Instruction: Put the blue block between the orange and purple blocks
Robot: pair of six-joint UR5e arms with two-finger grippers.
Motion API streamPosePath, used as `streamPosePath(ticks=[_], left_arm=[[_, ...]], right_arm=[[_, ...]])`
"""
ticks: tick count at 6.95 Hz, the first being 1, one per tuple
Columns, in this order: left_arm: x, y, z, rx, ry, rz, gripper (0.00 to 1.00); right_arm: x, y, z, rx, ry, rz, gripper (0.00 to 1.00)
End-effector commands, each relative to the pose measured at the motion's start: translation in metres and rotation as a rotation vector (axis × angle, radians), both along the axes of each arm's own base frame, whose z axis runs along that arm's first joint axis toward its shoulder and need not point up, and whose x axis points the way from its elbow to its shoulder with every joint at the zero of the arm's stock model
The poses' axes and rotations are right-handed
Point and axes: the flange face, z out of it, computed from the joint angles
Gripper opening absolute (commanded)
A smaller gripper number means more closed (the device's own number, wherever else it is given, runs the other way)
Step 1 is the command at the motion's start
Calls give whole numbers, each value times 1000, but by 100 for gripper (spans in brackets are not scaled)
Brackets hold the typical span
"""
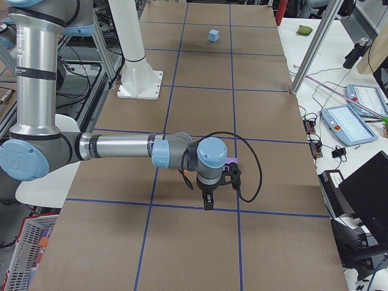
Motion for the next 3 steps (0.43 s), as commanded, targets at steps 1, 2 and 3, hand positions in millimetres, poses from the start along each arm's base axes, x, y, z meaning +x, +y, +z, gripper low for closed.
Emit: streamPosePath(ticks=[1,2,3], left_arm=[[0,-2,-7,12,0,0,100],[1,-6,-23,8,0,0,100],[3,-7,-66,26,-1,5,100]], right_arm=[[1,-1,-4,11,0,-2,100],[1,0,-3,8,-2,0,100],[0,-1,-5,13,-4,0,100]])
